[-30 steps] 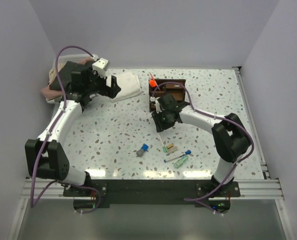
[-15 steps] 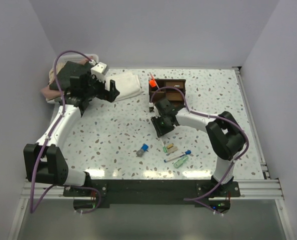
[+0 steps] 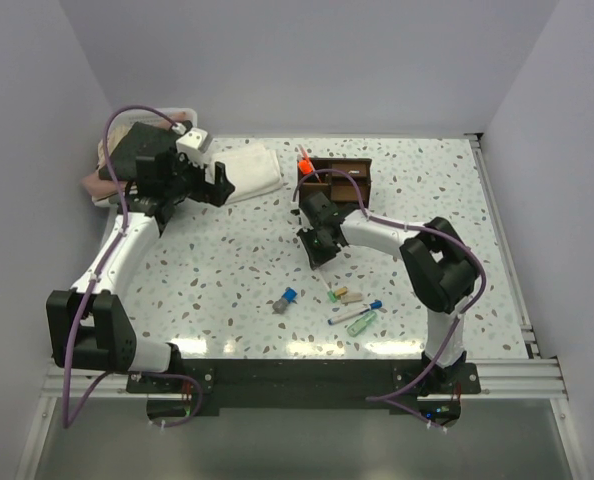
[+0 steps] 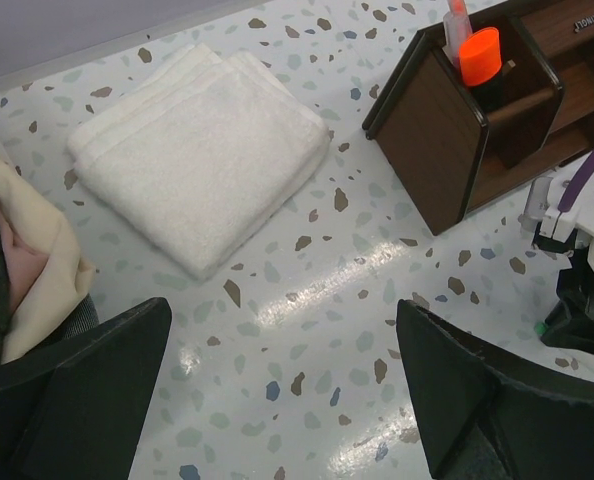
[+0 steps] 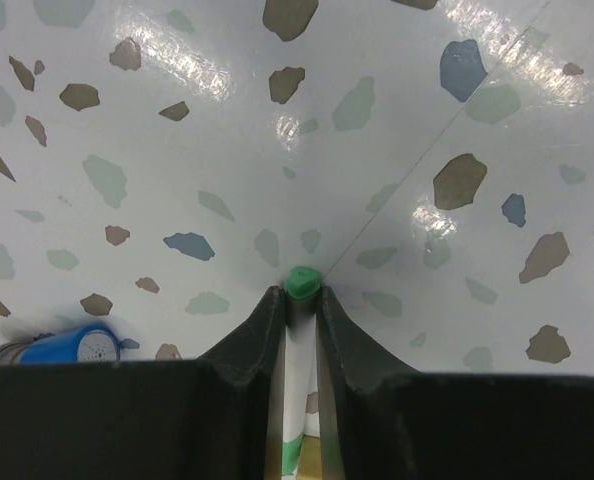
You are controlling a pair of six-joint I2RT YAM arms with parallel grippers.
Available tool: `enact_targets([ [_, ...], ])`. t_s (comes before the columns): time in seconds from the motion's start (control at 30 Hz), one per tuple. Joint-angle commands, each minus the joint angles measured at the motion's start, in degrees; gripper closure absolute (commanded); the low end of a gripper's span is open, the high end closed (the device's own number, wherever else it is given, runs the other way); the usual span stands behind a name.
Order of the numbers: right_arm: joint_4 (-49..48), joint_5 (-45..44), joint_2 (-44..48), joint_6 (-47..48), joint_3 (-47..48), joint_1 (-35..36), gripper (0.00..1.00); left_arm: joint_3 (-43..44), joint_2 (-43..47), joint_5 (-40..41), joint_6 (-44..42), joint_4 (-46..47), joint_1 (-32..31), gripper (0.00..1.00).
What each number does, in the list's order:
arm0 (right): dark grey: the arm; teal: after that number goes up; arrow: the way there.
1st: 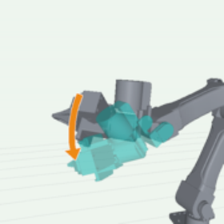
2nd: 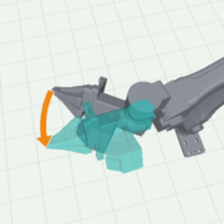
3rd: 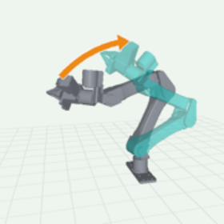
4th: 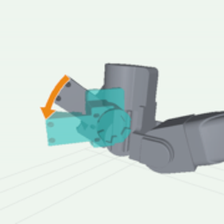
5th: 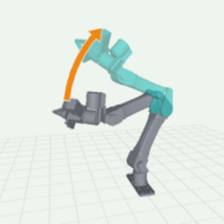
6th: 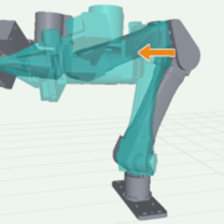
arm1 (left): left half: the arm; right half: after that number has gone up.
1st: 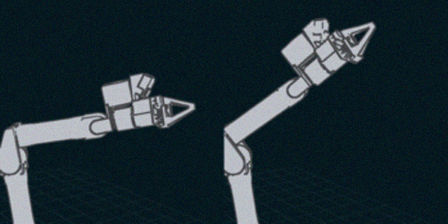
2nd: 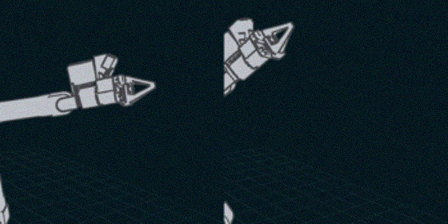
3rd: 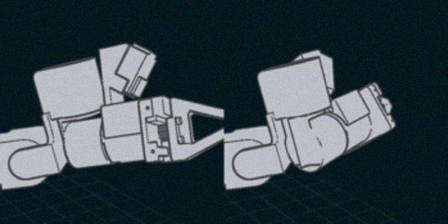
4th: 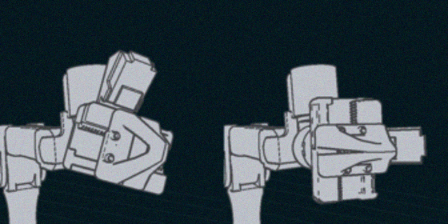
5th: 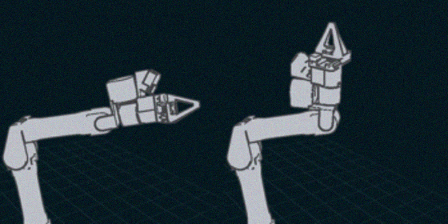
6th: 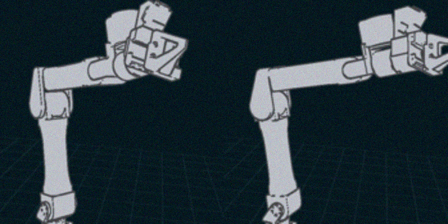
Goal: Sort the stationery into containers
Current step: Pick up the pen from the center of the board.
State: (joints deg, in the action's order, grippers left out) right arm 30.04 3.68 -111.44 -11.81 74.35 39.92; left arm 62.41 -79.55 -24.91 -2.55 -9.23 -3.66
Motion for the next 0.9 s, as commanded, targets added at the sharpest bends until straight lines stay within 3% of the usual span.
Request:
enact_targets([
  [0.0, 1.9, -1.8, -7.0, -0.7, -4.4, 1.7, 0.90, -0.9, 2.2, -0.5, 0.5, 2.6, 1.1, 0.00],
  [0.1, 2.0, -2.2, -7.9, -0.3, -4.6, 1.9, 1.00, -1.3, 2.3, -0.4, 0.6, 3.2, 1.5, 0.00],
  [0.3, 3.3, -0.1, -1.9, 2.3, -1.7, 2.2, 1.00, -0.4, 2.0, -1.0, 0.1, 2.3, 1.7, 0.00],
  [0.47, 8.1, 5.5, 5.8, 8.4, 9.0, 1.7, 1.00, 3.1, 0.5, -2.9, -1.8, 0.8, 2.3, 0.00],
  [0.77, -0.3, 7.5, 14.7, 15.6, 16.4, -1.7, 1.00, 7.3, -2.1, -4.4, -1.3, 1.8, 3.4, 0.00],
  [0.87, -10.9, 9.8, 17.4, 15.3, 15.3, -5.8, 1.00, 8.8, -3.8, -5.2, -0.4, 2.9, 3.4, 0.00],
])
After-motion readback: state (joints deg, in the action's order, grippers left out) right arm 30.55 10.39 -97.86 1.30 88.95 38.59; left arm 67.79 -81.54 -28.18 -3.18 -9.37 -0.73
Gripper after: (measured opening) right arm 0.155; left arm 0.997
